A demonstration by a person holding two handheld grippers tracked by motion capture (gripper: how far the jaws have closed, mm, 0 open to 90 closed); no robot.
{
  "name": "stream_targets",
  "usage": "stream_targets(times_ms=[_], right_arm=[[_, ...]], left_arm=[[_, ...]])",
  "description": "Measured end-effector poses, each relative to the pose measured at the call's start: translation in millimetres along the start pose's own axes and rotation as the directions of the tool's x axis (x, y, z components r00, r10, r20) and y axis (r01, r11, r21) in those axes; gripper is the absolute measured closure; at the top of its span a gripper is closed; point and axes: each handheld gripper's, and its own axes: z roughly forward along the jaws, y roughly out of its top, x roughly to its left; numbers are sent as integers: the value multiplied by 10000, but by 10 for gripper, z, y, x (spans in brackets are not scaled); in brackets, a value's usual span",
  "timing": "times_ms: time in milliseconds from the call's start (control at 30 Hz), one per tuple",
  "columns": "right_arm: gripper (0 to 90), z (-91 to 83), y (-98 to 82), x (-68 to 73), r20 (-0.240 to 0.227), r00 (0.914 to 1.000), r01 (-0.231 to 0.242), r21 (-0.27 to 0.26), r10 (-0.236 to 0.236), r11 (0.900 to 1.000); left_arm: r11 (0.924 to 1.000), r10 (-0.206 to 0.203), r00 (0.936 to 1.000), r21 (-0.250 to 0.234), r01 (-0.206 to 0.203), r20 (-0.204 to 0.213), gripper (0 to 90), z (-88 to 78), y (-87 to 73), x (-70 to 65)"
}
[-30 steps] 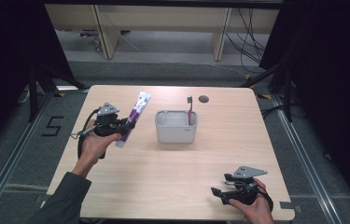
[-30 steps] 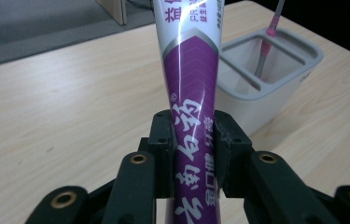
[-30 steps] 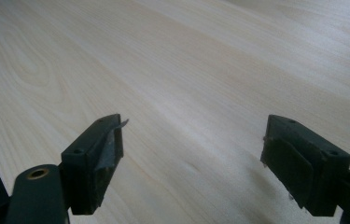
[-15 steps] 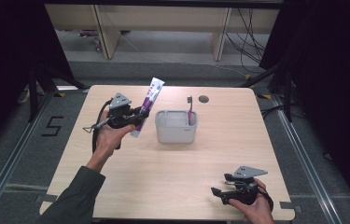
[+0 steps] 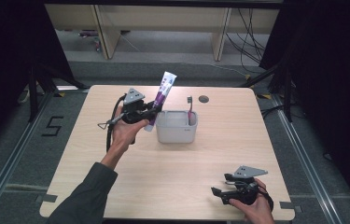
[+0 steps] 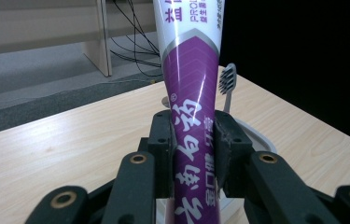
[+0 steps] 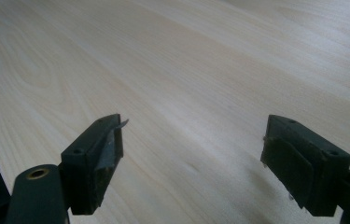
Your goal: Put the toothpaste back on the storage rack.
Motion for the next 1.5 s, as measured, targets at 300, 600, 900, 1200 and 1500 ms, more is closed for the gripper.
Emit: stream_targets(times_ms=[300, 600, 900, 1200, 1500], right_arm=[[212, -9, 2, -1, -14, 10000, 40, 12, -40, 10000], [212, -2, 2, 8, -89, 9999, 56, 70, -55, 10000], [212, -4, 3, 10, -148, 9999, 76, 50, -75, 10000], [211, -4, 4, 13, -194, 9998, 70, 9, -70, 10000], [213, -5, 5, 22, -189, 9998, 73, 31, -73, 10000]], left_arm=[[9999, -112, 9999, -100, 112, 38, 708, 190, 78, -73], [9995, -187, 9998, -242, 188, 29, 709, 385, 117, -108], [9989, -158, 9997, -432, 167, 205, 707, 558, 131, -191], [9978, -378, 9992, -534, 384, 134, 706, 694, 69, -196], [9971, -481, 9988, -594, 482, 38, 704, 779, 25, -192]])
